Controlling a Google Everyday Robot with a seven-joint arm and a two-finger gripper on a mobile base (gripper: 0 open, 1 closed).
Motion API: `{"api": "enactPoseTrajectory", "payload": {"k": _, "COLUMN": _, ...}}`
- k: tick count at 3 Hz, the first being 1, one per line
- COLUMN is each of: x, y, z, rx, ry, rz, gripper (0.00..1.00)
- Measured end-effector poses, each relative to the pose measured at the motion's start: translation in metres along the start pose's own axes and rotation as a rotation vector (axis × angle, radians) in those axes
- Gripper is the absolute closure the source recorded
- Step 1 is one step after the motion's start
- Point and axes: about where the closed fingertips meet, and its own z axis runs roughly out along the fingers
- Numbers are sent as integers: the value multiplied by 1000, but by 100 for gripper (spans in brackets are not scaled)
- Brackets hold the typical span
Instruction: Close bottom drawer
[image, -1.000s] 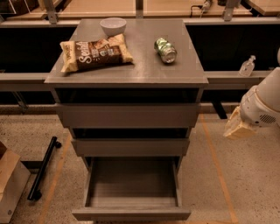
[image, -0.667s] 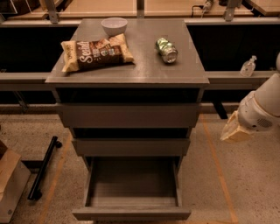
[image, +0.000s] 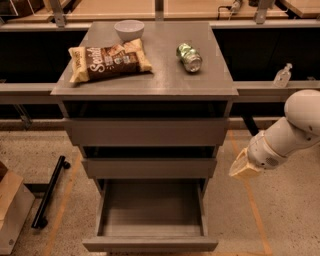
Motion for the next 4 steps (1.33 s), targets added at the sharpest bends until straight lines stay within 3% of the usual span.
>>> {"api": "enactPoseTrajectory", "payload": {"k": 1, "x": 5, "y": -12, "z": 68, "rx": -71, "ry": -24, "rz": -32, "gripper": 100}}
{"api": "enactPoseTrajectory", "payload": {"k": 2, "x": 11, "y": -17, "z": 137, "rx": -167, "ry": -9, "rz": -22, "gripper": 100}}
{"api": "enactPoseTrajectory", "payload": {"k": 3, "x": 14, "y": -14, "z": 153, "rx": -196, "ry": -11, "rz": -17, "gripper": 100}}
{"api": "enactPoseTrajectory", "payload": {"k": 4, "x": 14, "y": -12, "z": 156, "rx": -192, "ry": 17, "rz": -15, "gripper": 100}}
